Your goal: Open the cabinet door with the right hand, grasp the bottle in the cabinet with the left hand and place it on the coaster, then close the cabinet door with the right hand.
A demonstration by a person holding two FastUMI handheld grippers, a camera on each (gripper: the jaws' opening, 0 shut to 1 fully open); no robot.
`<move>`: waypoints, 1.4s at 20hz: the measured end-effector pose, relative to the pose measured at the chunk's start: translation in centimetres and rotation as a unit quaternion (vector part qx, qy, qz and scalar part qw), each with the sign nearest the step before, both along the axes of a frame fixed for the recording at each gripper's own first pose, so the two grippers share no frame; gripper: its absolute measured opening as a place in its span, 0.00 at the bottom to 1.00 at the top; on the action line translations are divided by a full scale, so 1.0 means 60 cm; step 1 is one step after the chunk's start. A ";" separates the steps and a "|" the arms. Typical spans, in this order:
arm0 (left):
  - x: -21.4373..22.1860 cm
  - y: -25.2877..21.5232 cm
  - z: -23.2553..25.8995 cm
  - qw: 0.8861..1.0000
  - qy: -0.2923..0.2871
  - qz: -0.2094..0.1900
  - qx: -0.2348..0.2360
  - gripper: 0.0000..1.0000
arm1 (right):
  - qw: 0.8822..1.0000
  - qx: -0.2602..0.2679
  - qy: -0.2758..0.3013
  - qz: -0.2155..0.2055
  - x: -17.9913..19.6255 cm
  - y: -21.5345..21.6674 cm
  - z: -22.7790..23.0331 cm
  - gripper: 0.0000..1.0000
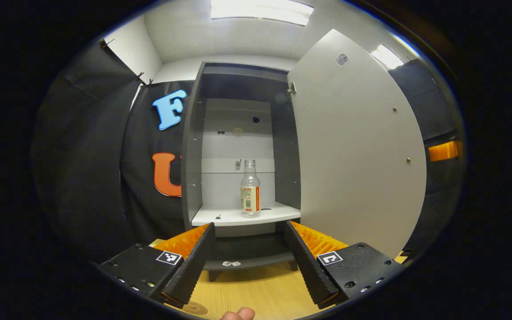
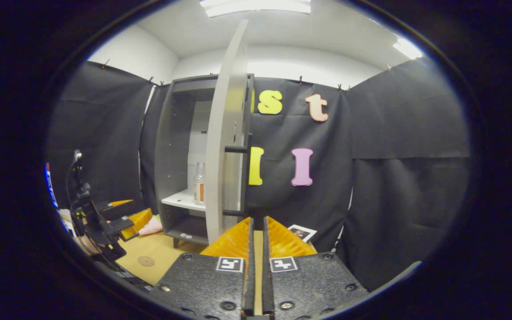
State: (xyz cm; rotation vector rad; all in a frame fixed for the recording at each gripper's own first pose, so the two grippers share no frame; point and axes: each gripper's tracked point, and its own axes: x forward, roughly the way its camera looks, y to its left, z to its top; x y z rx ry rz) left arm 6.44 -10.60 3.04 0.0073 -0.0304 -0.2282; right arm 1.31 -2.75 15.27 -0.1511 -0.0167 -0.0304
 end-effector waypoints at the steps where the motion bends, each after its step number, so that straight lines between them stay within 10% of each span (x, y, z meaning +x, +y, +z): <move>1: 0.022 -0.012 0.013 1.000 -0.004 -0.007 0.001 0.95 | 1.000 0.000 0.005 -0.019 0.000 -0.021 -0.016 0.27; 3: 0.073 -0.029 0.043 1.000 -0.022 -0.015 0.007 0.95 | 0.999 0.012 0.017 -0.024 0.015 -0.028 -0.047 0.68; 7: 0.169 -0.056 0.078 0.999 -0.032 -0.025 0.009 0.96 | 0.998 0.052 0.021 -0.029 0.037 -0.039 -0.080 0.95; 22: 0.456 -0.040 0.040 0.998 0.010 0.035 0.049 0.95 | 0.994 0.096 0.000 -0.055 0.047 -0.117 -0.092 0.92; 26: 0.466 -0.046 0.053 0.999 0.003 0.023 0.046 0.50 | 0.992 0.112 0.011 -0.052 0.054 -0.120 -0.106 0.92; 28: 0.454 -0.049 0.054 0.999 0.007 0.014 0.041 0.46 | 0.992 0.112 0.014 -0.049 0.056 -0.116 -0.108 0.92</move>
